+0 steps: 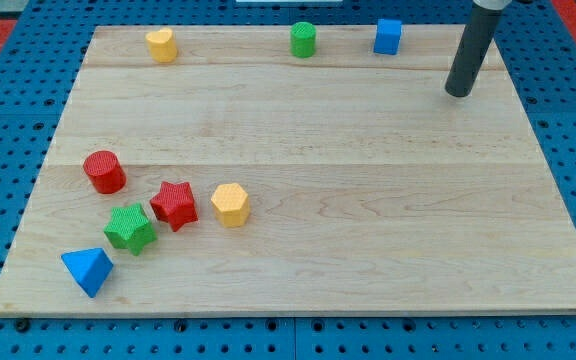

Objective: Move the red circle a bit right

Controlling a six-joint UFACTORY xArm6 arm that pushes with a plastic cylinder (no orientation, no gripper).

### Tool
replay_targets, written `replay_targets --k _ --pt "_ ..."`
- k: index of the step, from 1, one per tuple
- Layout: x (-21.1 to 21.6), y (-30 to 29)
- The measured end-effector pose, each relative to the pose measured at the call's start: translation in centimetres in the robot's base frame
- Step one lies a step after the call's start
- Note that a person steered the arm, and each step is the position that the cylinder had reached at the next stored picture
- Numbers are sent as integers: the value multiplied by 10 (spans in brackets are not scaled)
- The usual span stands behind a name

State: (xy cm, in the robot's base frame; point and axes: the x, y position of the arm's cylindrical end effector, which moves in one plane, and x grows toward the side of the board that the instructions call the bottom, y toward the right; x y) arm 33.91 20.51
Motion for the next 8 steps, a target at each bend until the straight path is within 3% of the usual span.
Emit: replay_targets --k 1,2,3,4,5,6,7,8 --pt "39 -69" --pt "34 -178" --pt "1 -266" --pt "10 -359" --pt "87 -443" --pt "131 -508" --pt "195 -460" --pt "176 -441"
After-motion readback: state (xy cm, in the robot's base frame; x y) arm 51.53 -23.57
